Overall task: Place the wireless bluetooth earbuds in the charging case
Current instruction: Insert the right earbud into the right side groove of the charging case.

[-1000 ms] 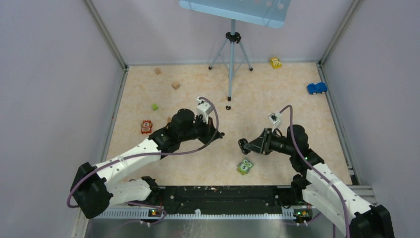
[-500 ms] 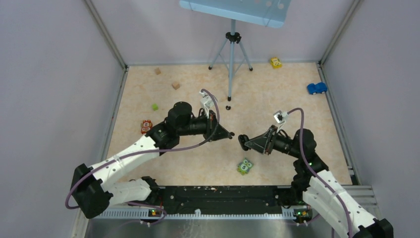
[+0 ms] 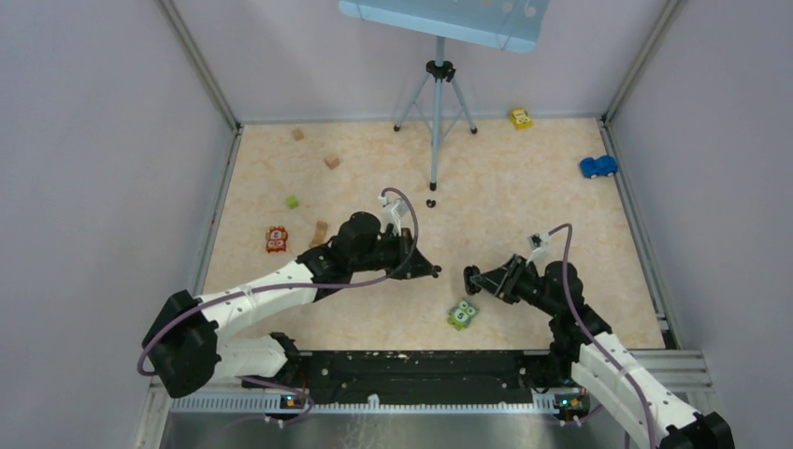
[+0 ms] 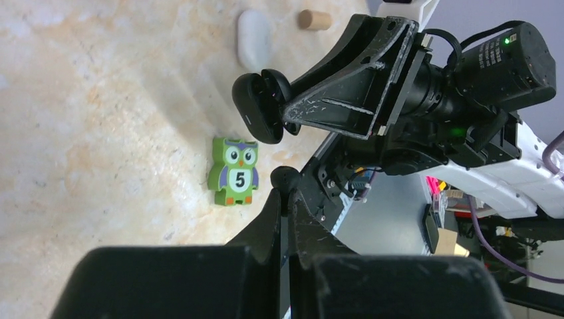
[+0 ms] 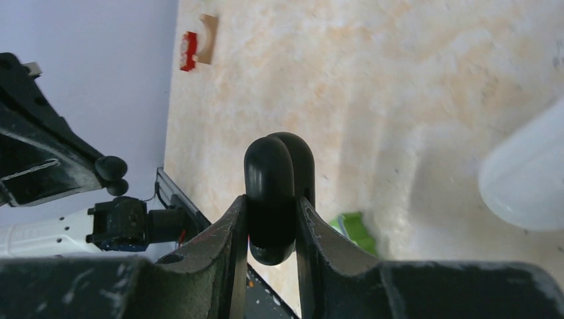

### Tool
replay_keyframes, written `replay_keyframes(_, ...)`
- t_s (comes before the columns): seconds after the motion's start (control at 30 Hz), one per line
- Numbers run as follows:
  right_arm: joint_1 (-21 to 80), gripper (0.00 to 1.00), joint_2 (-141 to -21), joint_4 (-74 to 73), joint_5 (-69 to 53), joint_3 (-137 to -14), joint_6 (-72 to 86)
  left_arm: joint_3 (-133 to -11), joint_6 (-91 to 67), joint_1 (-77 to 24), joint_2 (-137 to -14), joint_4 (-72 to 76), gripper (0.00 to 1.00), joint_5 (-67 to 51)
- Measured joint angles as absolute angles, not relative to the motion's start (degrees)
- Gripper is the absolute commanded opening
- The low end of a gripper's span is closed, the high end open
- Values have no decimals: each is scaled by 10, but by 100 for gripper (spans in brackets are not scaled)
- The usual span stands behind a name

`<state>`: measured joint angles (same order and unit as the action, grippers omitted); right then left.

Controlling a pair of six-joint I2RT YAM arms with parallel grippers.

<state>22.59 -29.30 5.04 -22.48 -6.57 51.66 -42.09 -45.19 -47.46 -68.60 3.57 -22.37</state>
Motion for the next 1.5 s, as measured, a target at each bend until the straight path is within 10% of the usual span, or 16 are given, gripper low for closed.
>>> replay_keyframes(1.5,226,11,-599,318,-247,-53,530,-408,-480,-484,-786,13,0,-191)
